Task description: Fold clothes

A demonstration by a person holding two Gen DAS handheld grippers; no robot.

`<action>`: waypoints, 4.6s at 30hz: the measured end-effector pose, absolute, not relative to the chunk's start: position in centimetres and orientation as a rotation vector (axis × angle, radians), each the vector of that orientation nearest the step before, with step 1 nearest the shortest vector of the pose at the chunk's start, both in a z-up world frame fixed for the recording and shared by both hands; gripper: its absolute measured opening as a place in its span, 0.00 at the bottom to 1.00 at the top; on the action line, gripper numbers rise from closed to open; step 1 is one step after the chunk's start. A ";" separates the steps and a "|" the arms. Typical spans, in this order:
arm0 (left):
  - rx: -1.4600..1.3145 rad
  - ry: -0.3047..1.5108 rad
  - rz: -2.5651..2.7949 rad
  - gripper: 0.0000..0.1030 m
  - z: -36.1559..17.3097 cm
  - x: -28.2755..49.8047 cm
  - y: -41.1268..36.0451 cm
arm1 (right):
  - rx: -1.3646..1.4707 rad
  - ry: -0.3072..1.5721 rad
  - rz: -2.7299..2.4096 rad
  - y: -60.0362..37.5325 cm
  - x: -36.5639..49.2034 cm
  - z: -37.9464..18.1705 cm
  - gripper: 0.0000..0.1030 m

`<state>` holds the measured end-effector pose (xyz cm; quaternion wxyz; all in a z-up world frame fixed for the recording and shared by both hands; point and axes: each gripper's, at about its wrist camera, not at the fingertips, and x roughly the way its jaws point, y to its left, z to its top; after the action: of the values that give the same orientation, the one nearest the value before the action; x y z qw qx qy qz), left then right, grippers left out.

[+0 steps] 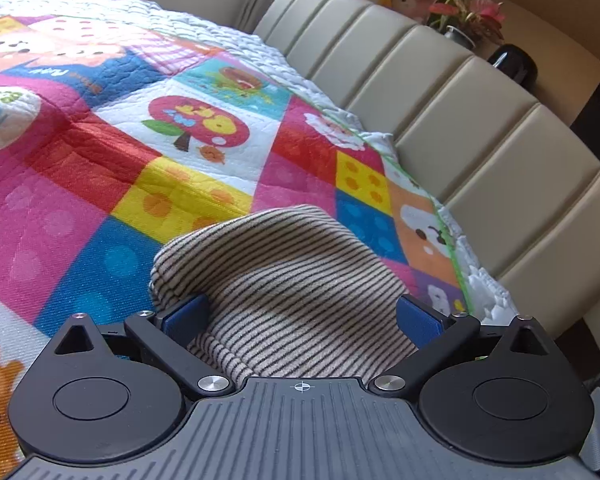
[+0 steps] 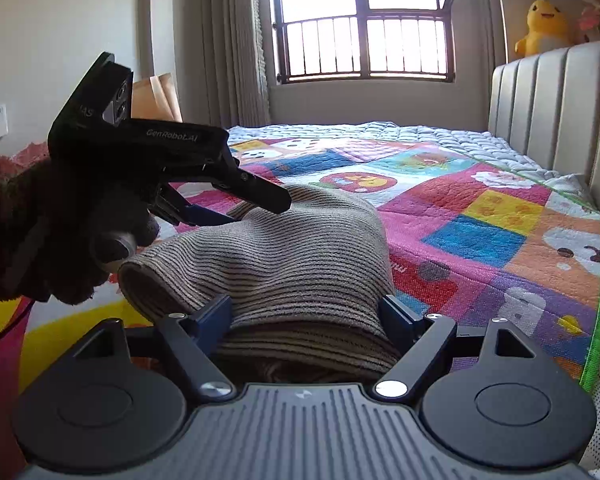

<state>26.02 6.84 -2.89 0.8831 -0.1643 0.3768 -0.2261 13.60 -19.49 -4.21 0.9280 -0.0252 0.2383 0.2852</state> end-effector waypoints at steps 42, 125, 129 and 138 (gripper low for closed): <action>-0.461 0.821 -0.407 0.98 -5.7 18.7 6.8 | 0.420 0.872 0.643 -24.7 26.3 -3.4 0.87; -0.550 0.888 -0.548 0.88 -5.6 23.0 6.8 | 0.322 0.823 0.643 -24.4 24.6 -3.5 0.86; -0.565 0.867 -0.588 0.81 -6.0 23.7 7.1 | 0.429 0.869 0.681 -23.6 26.1 -5.3 0.79; -0.530 0.794 -0.610 0.77 -4.0 30.0 7.0 | 0.498 0.734 0.670 -22.5 29.7 -4.1 0.71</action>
<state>29.98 7.03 -3.99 0.8439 -0.2509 0.3762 -0.2888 29.67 -22.46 -4.09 0.8495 0.2362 0.3483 0.3181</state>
